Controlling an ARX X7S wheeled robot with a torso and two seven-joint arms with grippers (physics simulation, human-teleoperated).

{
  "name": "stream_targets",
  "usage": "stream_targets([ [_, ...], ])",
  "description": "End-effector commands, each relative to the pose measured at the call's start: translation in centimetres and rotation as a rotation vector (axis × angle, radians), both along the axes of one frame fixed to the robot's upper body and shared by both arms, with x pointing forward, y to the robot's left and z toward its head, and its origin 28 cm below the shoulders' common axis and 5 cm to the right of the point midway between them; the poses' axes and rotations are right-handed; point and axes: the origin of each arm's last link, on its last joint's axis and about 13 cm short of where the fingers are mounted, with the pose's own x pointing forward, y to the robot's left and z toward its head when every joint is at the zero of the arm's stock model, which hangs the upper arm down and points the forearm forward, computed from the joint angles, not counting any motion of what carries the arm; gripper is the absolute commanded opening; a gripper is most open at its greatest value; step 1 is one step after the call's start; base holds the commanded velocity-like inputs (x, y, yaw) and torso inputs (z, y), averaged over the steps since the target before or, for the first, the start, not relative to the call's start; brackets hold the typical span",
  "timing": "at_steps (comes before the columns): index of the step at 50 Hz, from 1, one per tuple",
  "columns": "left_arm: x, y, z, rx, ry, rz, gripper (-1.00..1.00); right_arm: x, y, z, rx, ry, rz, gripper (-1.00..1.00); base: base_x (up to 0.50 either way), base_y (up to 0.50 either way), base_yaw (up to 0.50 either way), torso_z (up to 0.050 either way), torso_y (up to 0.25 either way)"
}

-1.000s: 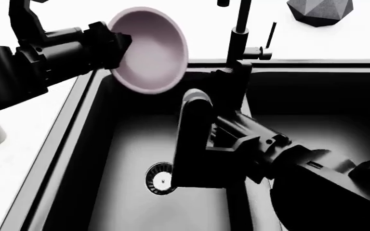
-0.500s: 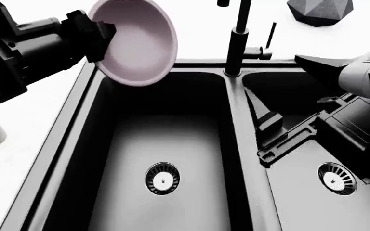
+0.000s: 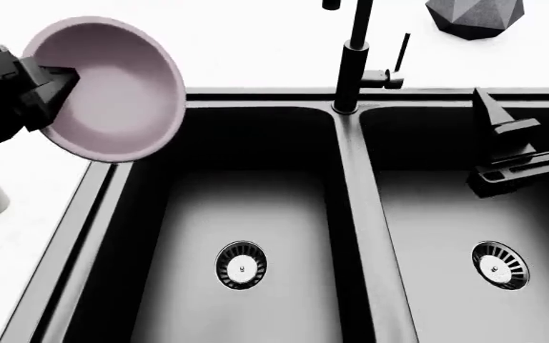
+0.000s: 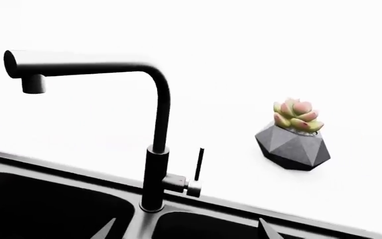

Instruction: Pick the cup and bowl from the sink and place them on the counter for drying.

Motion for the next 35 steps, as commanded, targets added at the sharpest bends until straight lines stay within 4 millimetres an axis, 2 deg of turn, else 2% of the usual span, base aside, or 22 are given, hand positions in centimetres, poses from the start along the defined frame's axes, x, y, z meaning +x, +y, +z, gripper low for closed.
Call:
stream_targets([
  [1,-3.5,2.7,1.4,-0.100,-0.014,0.097,-1.00,0.4,-0.6,-0.1,0.015,0.001,-0.041,1.00,0.00,0.00,0.00,0.000,0.000],
  [15,-3.6,4.0,2.4,-0.230,-0.080,0.309,-1.00,0.5,-0.7,-0.1,0.025,0.007,-0.034,1.00,0.00,0.00,0.00,0.000,0.000],
  [20,-2.8,4.3,2.9,-0.246,-0.146,0.446,-1.00,0.5,-0.7,-0.1,0.030,0.008,-0.029,1.00,0.00,0.00,0.00,0.000,0.000],
  [23,-1.9,4.1,2.2,-0.221,-0.117,0.568,-1.00,0.5,-0.7,-0.1,0.030,0.016,-0.021,1.00,0.00,0.00,0.00,0.000,0.000],
  [25,-1.3,4.2,2.0,-0.312,-0.069,0.625,-1.00,0.5,-0.7,-0.1,0.032,0.017,-0.021,1.00,0.00,0.00,0.00,0.000,0.000],
  [29,-0.6,4.9,2.4,-0.378,-0.080,0.694,-1.00,0.5,-0.7,-0.1,0.037,0.022,-0.024,1.00,0.00,0.00,0.00,0.000,0.000],
  [35,-1.3,5.7,2.9,-0.397,-0.133,0.770,-1.00,0.5,-0.7,-0.1,0.043,0.030,-0.026,1.00,0.00,0.00,0.00,0.000,0.002],
])
